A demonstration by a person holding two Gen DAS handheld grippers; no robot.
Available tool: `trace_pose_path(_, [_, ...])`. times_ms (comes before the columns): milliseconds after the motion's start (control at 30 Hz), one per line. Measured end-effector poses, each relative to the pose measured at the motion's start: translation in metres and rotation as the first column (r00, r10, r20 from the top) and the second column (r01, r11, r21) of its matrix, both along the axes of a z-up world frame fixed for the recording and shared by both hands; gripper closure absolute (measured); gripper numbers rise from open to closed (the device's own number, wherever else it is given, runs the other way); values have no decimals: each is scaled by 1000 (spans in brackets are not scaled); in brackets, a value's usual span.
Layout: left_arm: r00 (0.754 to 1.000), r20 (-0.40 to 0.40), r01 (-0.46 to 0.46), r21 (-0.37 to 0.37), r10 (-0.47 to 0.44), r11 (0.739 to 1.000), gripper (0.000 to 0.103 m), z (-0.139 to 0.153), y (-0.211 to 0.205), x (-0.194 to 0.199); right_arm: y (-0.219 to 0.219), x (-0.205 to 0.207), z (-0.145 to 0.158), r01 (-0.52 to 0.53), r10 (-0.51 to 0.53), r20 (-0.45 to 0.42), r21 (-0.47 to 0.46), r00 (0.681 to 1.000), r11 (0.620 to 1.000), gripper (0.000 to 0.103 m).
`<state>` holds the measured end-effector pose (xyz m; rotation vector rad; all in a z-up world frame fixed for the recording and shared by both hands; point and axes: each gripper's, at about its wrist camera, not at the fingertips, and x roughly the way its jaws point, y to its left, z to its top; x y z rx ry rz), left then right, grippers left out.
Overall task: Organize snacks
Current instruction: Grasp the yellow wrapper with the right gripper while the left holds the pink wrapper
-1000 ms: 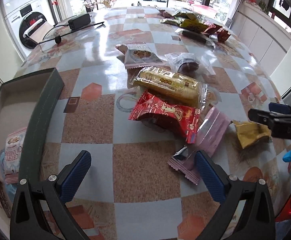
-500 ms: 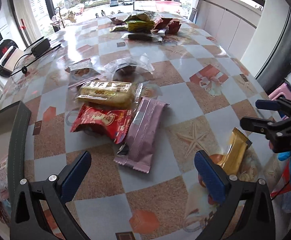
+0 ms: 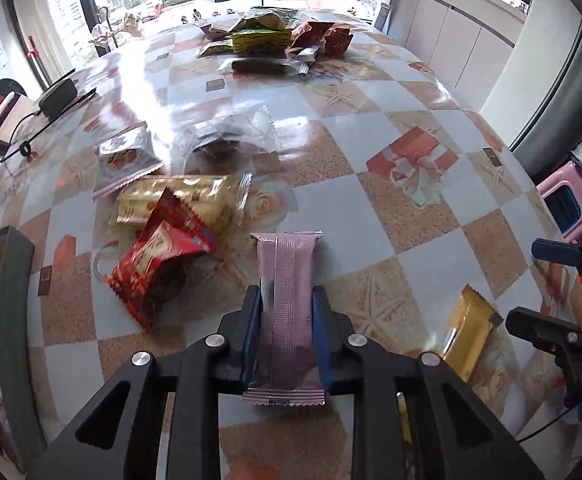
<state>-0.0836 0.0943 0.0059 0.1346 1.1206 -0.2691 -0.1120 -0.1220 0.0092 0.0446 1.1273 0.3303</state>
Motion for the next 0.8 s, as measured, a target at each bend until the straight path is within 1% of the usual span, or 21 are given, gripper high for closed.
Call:
trace_pose_path(133, [999, 15, -36, 2, 36, 999, 76, 2, 28, -35, 21, -4, 3, -54, 56, 32, -65, 998, 996, 0])
trace_pose_path(200, [998, 19, -64, 16, 64, 998, 75, 3, 43, -50, 30, -2, 4, -60, 63, 32, -75, 998, 995, 0])
trace_pose_path(233, [996, 20, -85, 24, 85, 996, 73, 4, 49, -57, 34, 0, 5, -60, 62, 29, -70, 998, 996, 0])
trace_pose_path(267, [994, 16, -110, 31, 109, 993, 62, 4, 55, -58, 39, 2, 6, -57, 59, 26, -63, 998, 996, 0])
trace_pose_path(300, [992, 9, -127, 34, 127, 991, 55, 4, 60, -58, 44, 4, 8, -53, 54, 22, -53, 998, 997, 0])
trace_pose_path(333, [991, 3, -137, 36, 137, 990, 41, 4, 62, -60, 48, 6, 9, -45, 45, 13, -44, 999, 998, 0])
trace_pose_path(367, [989, 6, -150, 42, 149, 988, 31, 4, 63, -59, 52, 7, 11, -36, 36, 1, -36, 999, 999, 0])
trace_pose_path(467, [989, 9, -151, 50, 151, 987, 26, 3, 60, -58, 64, 4, 11, -10, 8, -45, -34, 999, 999, 0])
trace_pose_path(533, [989, 22, -150, 56, 149, 987, 23, 1, 57, -58, 71, -5, 9, -14, 10, -60, -57, 998, 998, 0])
trace_pose_path(633, [988, 28, -155, 39, 154, 987, 21, 0, 57, -59, 71, -22, 10, -14, 10, -31, -141, 999, 990, 0])
trace_pose_path(700, [986, 23, -163, 16, 163, 986, 17, -1, 61, -59, 66, -34, 10, -9, 9, 1, -211, 1000, 977, 0])
trace_pose_path(733, [986, 28, -165, 13, 165, 986, 15, -2, 61, -58, 64, -37, 9, -7, 7, 2, -237, 1000, 971, 0])
trace_pose_path(800, [986, 36, -163, 15, 162, 987, 13, -3, 61, -58, 61, -37, 0, -14, 7, -26, -265, 1000, 964, 0])
